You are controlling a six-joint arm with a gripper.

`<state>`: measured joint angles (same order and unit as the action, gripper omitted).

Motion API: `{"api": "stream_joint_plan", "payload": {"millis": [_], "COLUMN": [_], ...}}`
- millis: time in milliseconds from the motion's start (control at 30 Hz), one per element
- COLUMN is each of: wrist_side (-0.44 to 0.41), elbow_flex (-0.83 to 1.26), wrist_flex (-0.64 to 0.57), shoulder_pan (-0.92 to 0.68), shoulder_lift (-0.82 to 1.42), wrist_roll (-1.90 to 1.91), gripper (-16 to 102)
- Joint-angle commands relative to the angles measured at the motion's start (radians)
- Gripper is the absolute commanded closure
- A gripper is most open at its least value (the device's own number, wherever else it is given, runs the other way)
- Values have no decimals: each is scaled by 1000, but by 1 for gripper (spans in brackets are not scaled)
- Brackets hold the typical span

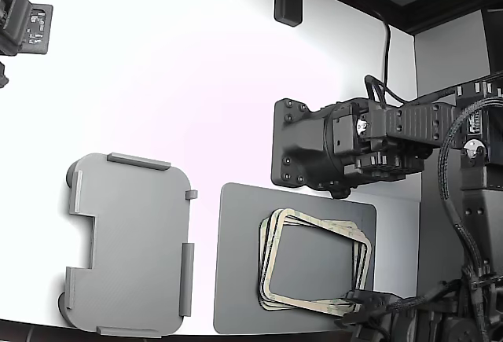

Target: Grab top frame and put it into gray box.

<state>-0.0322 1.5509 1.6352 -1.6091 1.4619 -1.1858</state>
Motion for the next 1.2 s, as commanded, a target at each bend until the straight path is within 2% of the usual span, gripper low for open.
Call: {"api": "stream_joint_plan", "payload": {"millis": [0,167,467,1167], "wrist_side": [3,6,17,-11], "elbow_flex": [-26,-52,-61,-44], "wrist_flex": [-6,-20,-32,-63], "shoulder_pan": [11,-3,-5,-5], "shoulder_lift": [6,-40,-64,-55], "wrist_roll": [0,12,40,41], "gripper": [6,4,19,29]}}
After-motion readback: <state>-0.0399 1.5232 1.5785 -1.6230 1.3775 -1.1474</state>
